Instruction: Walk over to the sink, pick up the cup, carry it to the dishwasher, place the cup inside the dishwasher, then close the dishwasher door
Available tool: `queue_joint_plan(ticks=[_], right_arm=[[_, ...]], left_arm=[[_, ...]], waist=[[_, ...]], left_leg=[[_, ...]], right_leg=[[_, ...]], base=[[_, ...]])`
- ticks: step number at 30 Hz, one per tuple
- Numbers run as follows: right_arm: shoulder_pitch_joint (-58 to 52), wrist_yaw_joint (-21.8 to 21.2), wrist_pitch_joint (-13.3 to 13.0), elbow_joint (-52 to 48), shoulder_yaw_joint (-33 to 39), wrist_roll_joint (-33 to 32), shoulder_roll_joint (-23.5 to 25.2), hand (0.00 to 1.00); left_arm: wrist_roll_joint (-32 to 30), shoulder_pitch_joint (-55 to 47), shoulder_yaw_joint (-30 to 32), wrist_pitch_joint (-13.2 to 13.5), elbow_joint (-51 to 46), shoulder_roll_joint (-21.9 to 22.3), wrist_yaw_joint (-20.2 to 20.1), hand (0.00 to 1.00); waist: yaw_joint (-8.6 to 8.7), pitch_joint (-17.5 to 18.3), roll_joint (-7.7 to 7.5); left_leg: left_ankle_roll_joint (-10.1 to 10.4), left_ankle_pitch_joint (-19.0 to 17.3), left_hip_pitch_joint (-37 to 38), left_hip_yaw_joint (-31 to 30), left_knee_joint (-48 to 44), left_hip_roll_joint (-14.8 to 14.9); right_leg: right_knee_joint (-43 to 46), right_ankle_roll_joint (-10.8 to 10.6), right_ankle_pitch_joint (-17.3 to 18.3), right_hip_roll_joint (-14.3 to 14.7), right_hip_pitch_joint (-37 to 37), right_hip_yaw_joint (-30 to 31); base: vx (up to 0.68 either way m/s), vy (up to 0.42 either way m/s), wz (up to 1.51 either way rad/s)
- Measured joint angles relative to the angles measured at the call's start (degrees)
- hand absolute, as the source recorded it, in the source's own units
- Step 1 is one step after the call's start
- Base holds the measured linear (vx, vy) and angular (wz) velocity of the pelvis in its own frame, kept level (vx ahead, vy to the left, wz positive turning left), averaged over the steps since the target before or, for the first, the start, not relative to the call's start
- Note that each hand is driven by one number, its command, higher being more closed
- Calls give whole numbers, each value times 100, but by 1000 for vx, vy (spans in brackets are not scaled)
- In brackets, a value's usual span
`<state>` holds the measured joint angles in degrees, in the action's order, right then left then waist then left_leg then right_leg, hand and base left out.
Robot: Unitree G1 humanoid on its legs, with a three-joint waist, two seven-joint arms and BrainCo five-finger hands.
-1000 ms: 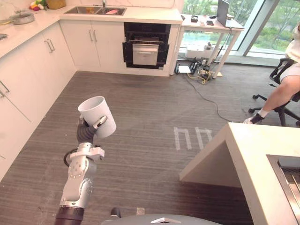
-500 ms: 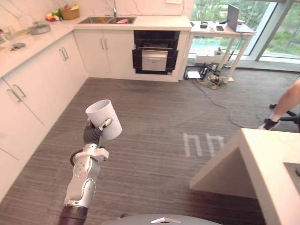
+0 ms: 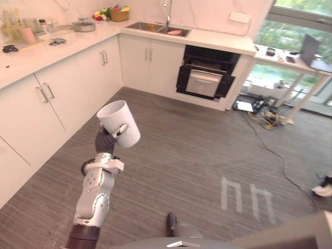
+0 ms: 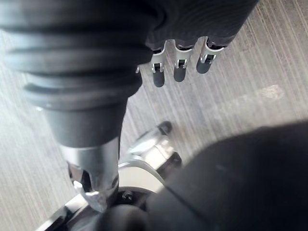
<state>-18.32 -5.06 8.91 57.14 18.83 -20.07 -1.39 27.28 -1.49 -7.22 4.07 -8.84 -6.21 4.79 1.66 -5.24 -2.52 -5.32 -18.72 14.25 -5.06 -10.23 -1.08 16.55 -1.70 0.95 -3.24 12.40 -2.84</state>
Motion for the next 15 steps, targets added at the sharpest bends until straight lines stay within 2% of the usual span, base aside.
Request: queue_joint_plan(ticks=[1, 2, 3, 4, 5, 6, 7, 8, 9, 10, 11, 12, 13, 14, 15], right_arm=[[-92, 3, 1, 3, 101, -4, 17, 0], [-197, 3, 21, 16, 240, -7, 17, 0], [-189, 5, 29, 32, 302, -5, -42, 0], [-169, 17, 17, 69, 444, -45, -28, 0], [-175, 13, -10, 83, 518, -109, -12, 0], [-189, 1, -19, 101, 582, -143, -16, 0], [-174, -161, -121, 175, 570, -335, -83, 0], [-191, -284, -178, 227, 446, -473, -141, 0], [-191, -365, -218, 268, 409, -559, -160, 0], [-163, -481, -327, 388, 305, -725, -151, 0], [-144, -495, -391, 477, 168, -812, -154, 0], [-31, -443, -524, 440, 29, -1008, -179, 0], [182, -432, -665, 422, -93, -1111, -274, 0], [503, -361, -876, 379, -334, -1164, -422, 0], [660, -312, -963, 327, -439, -1174, -479, 0]], left_arm=[[-32, -3, -138, -60, 13, -6, -12, 100], [-63, -22, -285, -107, 64, 17, -23, 100], [-70, -39, -409, -165, 88, 74, -22, 100], [-151, -46, -549, -179, 155, 82, -67, 100], [-166, -82, -604, -179, 176, 83, -130, 100], [-167, -94, -638, -177, 175, 83, -161, 100], [-162, -91, -618, -176, 159, 166, -261, 100], [-160, -95, -553, -176, 138, 184, -287, 100], [-155, -96, -464, -177, 139, 177, -302, 100], [-153, -113, -262, -176, 144, 133, -305, 100], [-156, -148, -168, -162, 140, 99, -310, 100], [-160, -227, -29, -112, 56, 90, -310, 100], [-167, -245, 31, -61, -26, 65, -314, 100], [-168, -278, 43, -33, -160, 73, -305, 100], [-168, -299, 36, -30, -245, 85, -305, 100]], waist=[[60, 85, 119], [100, 218, 207], [180, 283, 308], [232, 283, 310], [219, 278, 299], [207, 272, 304], [158, 177, 410], [85, 128, 464], [39, 77, 444], [-92, -17, 337], [-184, -58, 272], [-245, -20, 192], [-240, -23, 202], [-275, -60, 266], [-296, -73, 364]], left_leg=[[88, -130, 38, -153, 23, 135], [203, -207, 125, -196, 8, 300], [402, -339, 25, -152, -440, 436], [563, -317, -317, -4, -1417, 508], [918, -122, -565, 29, -2204, 583], [1124, 102, -764, 45, -2826, 632], [955, 688, -1509, 320, -4636, 996], [791, 581, -1865, 528, -5378, 1188], [693, 502, -2060, 626, -5662, 1232], [599, 304, -2362, 858, -5688, 1226], [540, 227, -2561, 1070, -5329, 1189], [547, 212, -2917, 1299, -4517, 1160], [602, 271, -3185, 1324, -3711, 1118], [680, 733, -3318, 1220, -2153, 937], [732, 1085, -3280, 1109, -1235, 836]], right_leg=[[301, 12, 21, 82, 88, -90], [609, 96, 350, 184, 140, -272], [827, 204, 663, 235, 142, -427], [1093, 303, 1009, 240, 20, -553], [1156, 288, 1215, 259, -190, -612], [1141, 292, 1343, 279, -373, -658], [904, 475, 1573, 494, -914, -726], [765, 538, 1653, 623, -1262, -686], [640, 570, 1691, 661, -1505, -627], [322, 536, 1672, 645, -2022, -429], [52, 523, 1664, 574, -2319, -239], [-260, 484, 1642, 480, -2560, 42], [-449, 448, 1626, 433, -2691, 249], [-551, 355, 1674, 288, -2773, 568], [-563, 286, 1716, 244, -2831, 739]], base=[[558, -223, 74], [613, -213, 67], [604, -202, 64], [731, -249, 54], [590, -217, 42], [604, -199, 34], [575, -140, 17], [561, -118, 2], [549, -73, -48], [534, -34, -76], [636, -1, -120], [518, 52, -122], [521, 153, -143], [410, 201, -121], [498, 320, -124]])
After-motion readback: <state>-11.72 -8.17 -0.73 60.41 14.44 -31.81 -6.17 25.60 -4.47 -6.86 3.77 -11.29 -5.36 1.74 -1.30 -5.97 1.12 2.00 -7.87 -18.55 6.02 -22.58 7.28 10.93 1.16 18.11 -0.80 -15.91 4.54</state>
